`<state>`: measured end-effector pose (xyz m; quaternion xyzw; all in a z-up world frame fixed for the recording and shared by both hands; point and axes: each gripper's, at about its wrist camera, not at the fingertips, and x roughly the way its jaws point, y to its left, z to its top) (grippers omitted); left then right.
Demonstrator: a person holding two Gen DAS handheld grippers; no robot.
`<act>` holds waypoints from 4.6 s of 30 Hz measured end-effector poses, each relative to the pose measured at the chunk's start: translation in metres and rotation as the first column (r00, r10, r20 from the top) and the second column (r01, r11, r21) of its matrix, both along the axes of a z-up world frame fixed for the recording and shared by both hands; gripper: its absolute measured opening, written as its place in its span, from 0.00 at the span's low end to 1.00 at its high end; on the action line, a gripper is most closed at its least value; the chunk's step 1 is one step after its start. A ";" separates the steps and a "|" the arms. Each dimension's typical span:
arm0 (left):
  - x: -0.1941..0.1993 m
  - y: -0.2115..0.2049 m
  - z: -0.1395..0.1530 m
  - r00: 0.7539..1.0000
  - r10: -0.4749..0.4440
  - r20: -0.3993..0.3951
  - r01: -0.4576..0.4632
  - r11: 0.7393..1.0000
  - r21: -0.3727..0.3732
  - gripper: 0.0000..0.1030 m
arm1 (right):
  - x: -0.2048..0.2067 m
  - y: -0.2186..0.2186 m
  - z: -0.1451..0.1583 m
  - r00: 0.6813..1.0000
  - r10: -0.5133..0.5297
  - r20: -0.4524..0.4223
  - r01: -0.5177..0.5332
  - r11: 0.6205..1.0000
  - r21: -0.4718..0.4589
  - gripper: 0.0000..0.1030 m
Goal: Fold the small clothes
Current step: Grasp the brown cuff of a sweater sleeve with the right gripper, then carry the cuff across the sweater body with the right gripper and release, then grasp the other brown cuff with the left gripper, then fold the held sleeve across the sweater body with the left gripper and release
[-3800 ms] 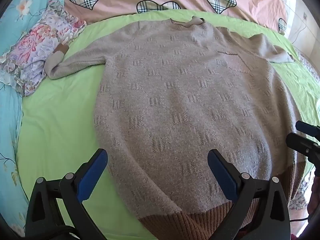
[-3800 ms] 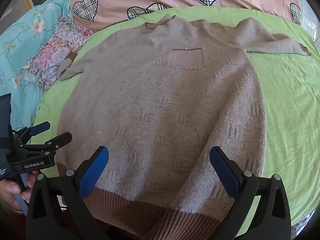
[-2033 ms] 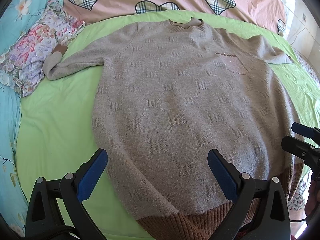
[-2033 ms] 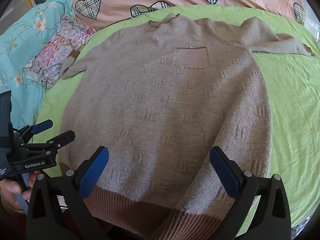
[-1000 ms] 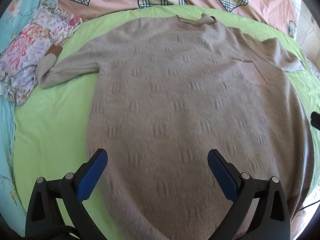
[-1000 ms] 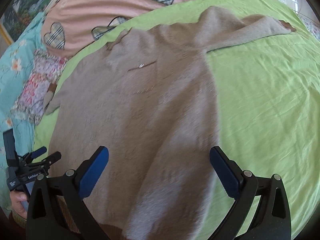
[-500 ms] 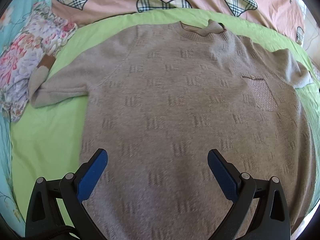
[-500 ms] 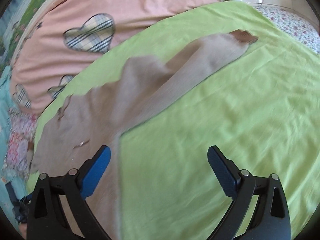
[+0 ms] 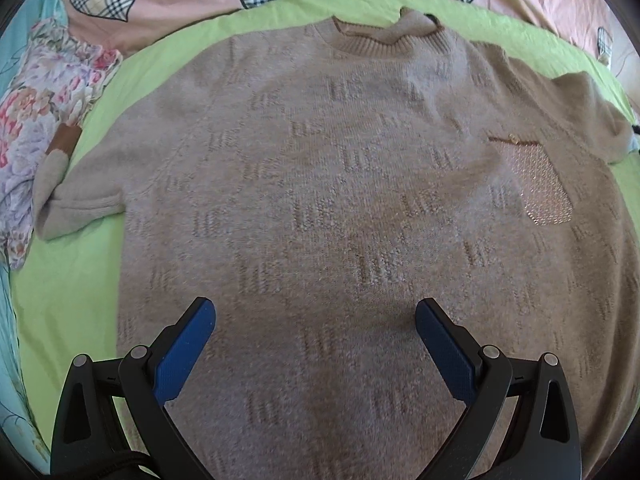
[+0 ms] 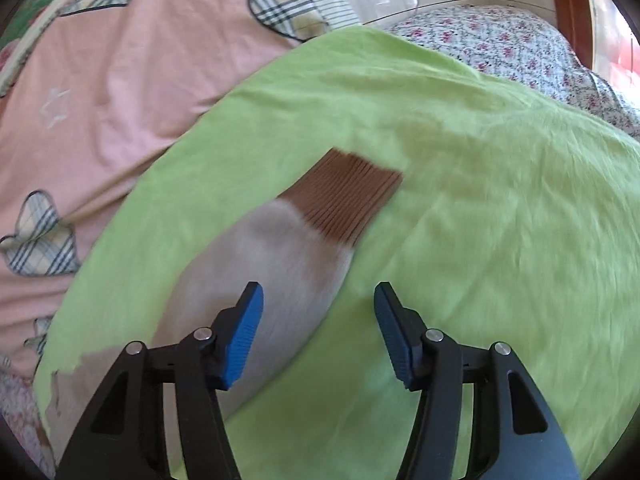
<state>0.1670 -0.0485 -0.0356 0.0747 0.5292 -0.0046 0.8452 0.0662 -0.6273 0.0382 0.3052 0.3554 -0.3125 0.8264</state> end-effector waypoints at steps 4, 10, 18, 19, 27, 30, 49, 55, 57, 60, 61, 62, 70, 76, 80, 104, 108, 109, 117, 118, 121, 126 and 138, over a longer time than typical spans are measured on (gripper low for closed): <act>0.007 0.001 -0.004 1.000 0.014 -0.010 -0.015 1.000 -0.010 0.97 | 0.018 -0.015 -0.009 1.000 -0.005 -0.021 0.005 0.999 -0.035 0.47; 0.008 0.003 -0.003 1.000 0.012 -0.002 -0.012 1.000 -0.021 0.97 | 0.024 0.023 0.010 0.993 0.118 -0.013 -0.119 0.990 -0.074 0.07; 0.006 0.017 0.000 0.998 0.053 0.025 -0.051 0.996 -0.074 0.97 | 0.031 0.158 0.060 0.909 0.403 0.103 -0.397 0.915 -0.072 0.07; 0.006 0.021 0.000 0.998 0.062 0.024 -0.060 0.994 -0.090 0.97 | 0.034 0.181 0.064 0.887 0.446 0.122 -0.442 0.895 -0.058 0.07; -0.002 0.060 0.009 0.992 0.120 0.050 -0.109 0.977 -0.182 0.97 | 0.067 0.355 0.051 0.689 0.686 0.233 -0.718 0.691 0.089 0.07; -0.005 0.080 0.012 0.988 0.147 0.053 -0.132 0.966 -0.222 0.97 | 0.086 0.417 0.033 0.619 0.746 0.247 -0.785 0.602 0.148 0.07; 0.020 0.117 -0.001 0.985 0.169 0.037 -0.145 0.924 -0.352 0.98 | 0.140 0.556 -0.047 0.488 0.848 0.206 -0.848 0.405 0.342 0.22; 0.072 0.104 -0.002 0.991 0.134 0.014 -0.113 0.884 -0.454 0.99 | 0.120 0.524 -0.026 0.518 0.808 0.279 -0.845 0.433 0.315 0.46; 0.093 0.100 -0.001 0.990 0.137 0.015 -0.115 0.881 -0.459 0.99 | 0.108 0.508 -0.017 0.547 0.786 0.288 -0.831 0.468 0.301 0.46; 0.120 0.096 0.000 0.989 0.143 0.024 -0.114 0.869 -0.481 0.99 | 0.083 0.478 -0.008 0.599 0.741 0.302 -0.799 0.529 0.288 0.46; 0.124 0.096 0.001 0.989 0.141 0.031 -0.109 0.866 -0.488 0.98 | 0.074 0.468 -0.006 0.619 0.724 0.304 -0.785 0.550 0.286 0.46; 0.130 0.094 0.001 0.990 0.137 0.041 -0.100 0.865 -0.492 0.92 | 0.065 0.459 -0.005 0.638 0.707 0.305 -0.770 0.571 0.286 0.46; 0.121 0.083 0.019 0.986 0.033 0.162 0.053 0.865 -0.498 0.07 | 0.028 0.409 0.000 0.732 0.615 0.293 -0.681 0.678 0.278 0.46; 0.099 0.116 0.031 0.960 0.093 0.264 0.058 0.856 -0.513 0.11 | 0.014 0.374 0.005 0.777 0.578 0.248 -0.628 0.741 0.238 0.46; 0.114 0.112 0.013 0.986 0.042 0.162 0.055 0.835 -0.547 0.41 | 0.014 0.354 -0.002 0.804 0.552 0.219 -0.593 0.770 0.237 0.46; 0.083 0.079 0.024 0.946 -0.063 0.318 0.195 0.895 -0.400 0.07 | 0.081 0.285 0.000 0.835 0.550 -0.023 -0.549 0.835 0.023 0.08; 0.091 0.080 0.003 0.966 -0.047 0.254 0.144 0.915 -0.377 0.08 | 0.085 0.286 -0.020 0.825 0.557 -0.092 -0.557 0.830 0.031 0.08; 0.092 0.084 -0.003 0.971 -0.038 0.234 0.127 0.916 -0.381 0.08 | 0.086 0.288 -0.021 0.825 0.556 -0.100 -0.557 0.830 0.027 0.08; 0.088 0.101 -0.005 0.977 0.016 0.214 0.062 0.934 -0.353 0.17 | 0.082 0.296 -0.022 0.838 0.526 -0.144 -0.533 0.846 -0.017 0.08; 0.088 0.102 -0.006 0.979 0.022 0.203 0.052 0.935 -0.351 0.18 | 0.083 0.299 -0.021 0.834 0.529 -0.154 -0.539 0.842 -0.027 0.08; 0.076 0.113 0.003 0.977 0.053 0.206 0.025 0.932 -0.362 0.18 | 0.076 0.300 -0.010 0.854 0.501 -0.138 -0.508 0.861 -0.020 0.20; 0.042 0.151 0.021 0.960 0.146 0.239 -0.046 0.925 -0.378 0.42 | 0.039 0.315 0.020 0.855 0.518 0.009 -0.518 0.855 0.004 0.46; 0.043 0.278 0.035 0.885 0.390 0.254 -0.332 0.912 -0.242 0.71 | 0.000 0.406 -0.004 0.715 0.692 0.095 -0.695 0.691 0.199 0.53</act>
